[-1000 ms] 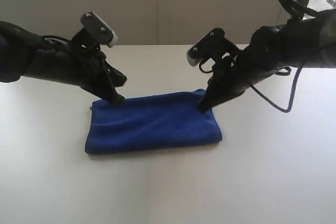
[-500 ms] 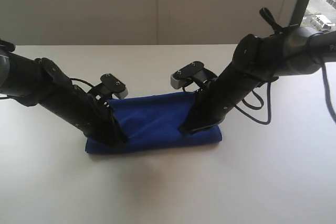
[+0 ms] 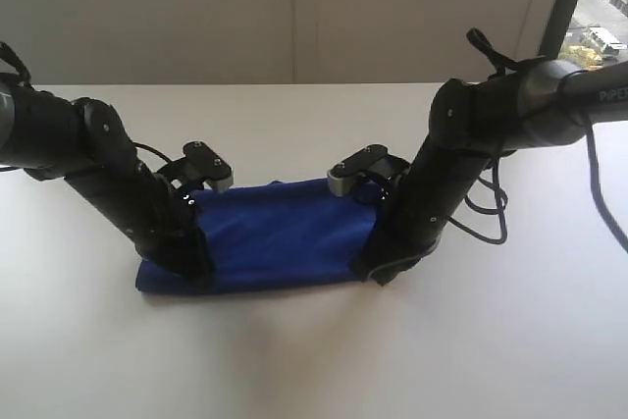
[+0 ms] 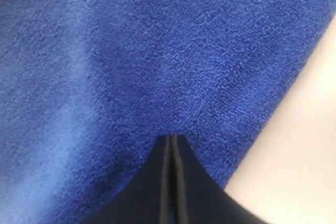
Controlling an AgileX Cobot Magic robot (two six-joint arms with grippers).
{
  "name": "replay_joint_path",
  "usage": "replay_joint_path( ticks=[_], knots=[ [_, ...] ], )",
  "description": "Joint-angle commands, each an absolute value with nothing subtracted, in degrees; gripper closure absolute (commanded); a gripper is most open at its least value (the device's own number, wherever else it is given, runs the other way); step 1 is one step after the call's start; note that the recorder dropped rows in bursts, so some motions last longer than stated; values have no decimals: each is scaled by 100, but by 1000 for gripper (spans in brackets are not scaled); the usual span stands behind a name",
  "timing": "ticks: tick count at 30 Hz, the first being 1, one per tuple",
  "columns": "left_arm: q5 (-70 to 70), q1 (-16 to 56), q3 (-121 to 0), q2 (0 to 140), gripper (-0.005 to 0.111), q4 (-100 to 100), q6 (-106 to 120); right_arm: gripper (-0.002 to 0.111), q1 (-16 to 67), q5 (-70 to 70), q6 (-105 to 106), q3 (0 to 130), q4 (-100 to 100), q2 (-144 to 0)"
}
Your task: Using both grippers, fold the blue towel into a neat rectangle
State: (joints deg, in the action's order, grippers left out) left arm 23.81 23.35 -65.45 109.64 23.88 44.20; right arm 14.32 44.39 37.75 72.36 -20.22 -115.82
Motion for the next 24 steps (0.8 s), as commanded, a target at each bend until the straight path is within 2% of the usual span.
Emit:
replay_joint_path(
  ticks=[1,10,16,24],
  knots=[
    [2501,2292,-6409,10556,107,1895,4344,108,1379,4443,3742,7191,-1823,-11321],
    [1479,2235,-6409,10016,107,1905,4344,108,1367,3623,3733,7667,-1992,-10924],
    [1629,1726,-7023,10869,107,1960,4331,108,1367,3555,3995,8548,-2029,-11885],
    [810,1727,-7319,11298,107,1960,4424,108,1367,3511,4008,9254,-2099,-12645]
  ],
)
